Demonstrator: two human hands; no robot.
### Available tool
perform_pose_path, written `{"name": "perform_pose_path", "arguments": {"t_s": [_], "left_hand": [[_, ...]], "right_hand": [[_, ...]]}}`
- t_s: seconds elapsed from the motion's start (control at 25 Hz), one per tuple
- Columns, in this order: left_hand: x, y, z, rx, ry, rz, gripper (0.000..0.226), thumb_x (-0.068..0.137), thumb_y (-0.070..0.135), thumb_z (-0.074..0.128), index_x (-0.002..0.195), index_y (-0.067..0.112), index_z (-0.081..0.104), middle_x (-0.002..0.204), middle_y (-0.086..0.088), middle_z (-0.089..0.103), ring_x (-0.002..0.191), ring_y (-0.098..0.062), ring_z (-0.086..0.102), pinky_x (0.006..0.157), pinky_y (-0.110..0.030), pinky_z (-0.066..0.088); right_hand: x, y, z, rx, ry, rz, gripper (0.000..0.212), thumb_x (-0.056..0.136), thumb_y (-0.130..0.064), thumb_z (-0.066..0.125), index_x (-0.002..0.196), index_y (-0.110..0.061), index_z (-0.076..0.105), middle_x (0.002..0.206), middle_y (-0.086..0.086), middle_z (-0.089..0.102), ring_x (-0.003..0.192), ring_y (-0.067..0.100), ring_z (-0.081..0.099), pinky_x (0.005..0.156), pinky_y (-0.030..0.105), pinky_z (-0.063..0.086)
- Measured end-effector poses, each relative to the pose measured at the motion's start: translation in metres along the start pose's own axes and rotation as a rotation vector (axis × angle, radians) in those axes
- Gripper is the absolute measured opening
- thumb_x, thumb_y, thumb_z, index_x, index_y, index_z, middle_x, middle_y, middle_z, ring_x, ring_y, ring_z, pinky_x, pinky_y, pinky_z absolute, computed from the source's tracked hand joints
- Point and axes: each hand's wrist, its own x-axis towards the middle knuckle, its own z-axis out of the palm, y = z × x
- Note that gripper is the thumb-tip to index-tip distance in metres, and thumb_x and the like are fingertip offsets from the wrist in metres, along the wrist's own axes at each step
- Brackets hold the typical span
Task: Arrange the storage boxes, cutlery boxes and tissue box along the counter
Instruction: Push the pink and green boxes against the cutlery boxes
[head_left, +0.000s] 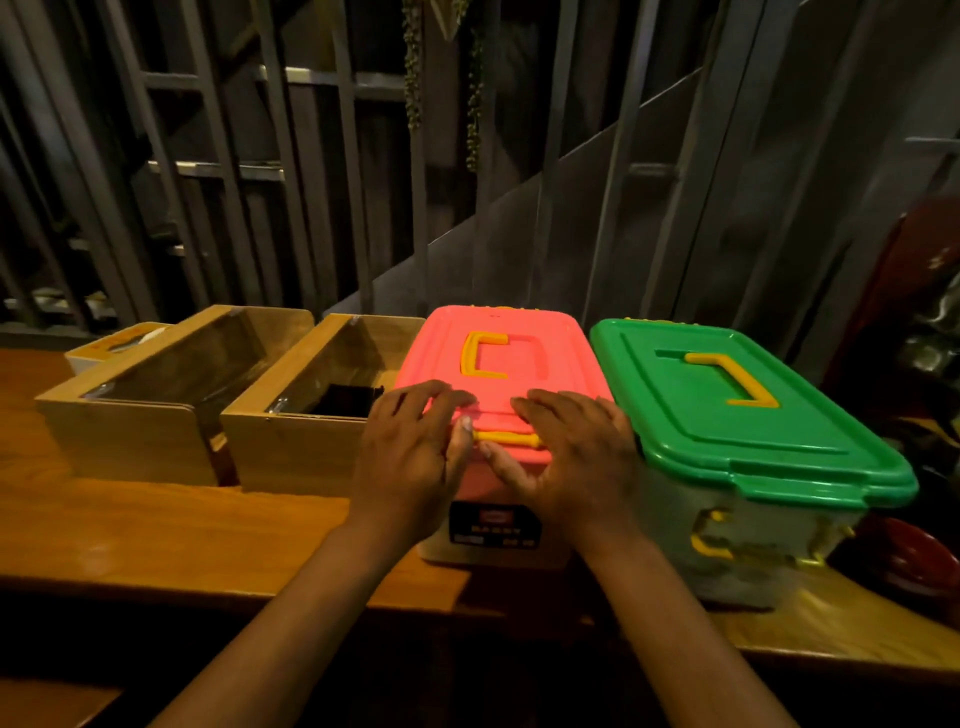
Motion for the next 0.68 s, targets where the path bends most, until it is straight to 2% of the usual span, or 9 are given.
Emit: {"name": "perform_pose_path", "arguments": {"t_s": [0.24,0.68], "left_hand": [[0.030,-0.019,0.029,0.046,-0.070,-0.013,0.045,0.102,0.044,0.020,0.124,0.027,0.054,0.130,0.001,0.056,0.122,-0.020,0.048,0.101,-0.037,0.039],[0.081,-0.049,0.074,0.012,-0.080,-0.042,0.053,0.101,0.050,0.016,0.127,0.026,0.055,0.131,0.000,0.055,0.122,-0.020,0.047,0.102,-0.034,0.036]], "right_hand": [[0.029,0.015,0.026,0.006,-0.012,0.036,0.060,0.082,-0.072,0.044,0.117,-0.030,0.068,0.124,-0.004,0.067,0.115,0.021,0.059,0.098,0.044,0.038],[0.080,0.038,0.068,-0.063,-0.051,0.080,0.066,0.082,-0.075,0.036,0.121,-0.030,0.066,0.127,-0.003,0.066,0.116,0.024,0.057,0.101,0.046,0.036]]}}
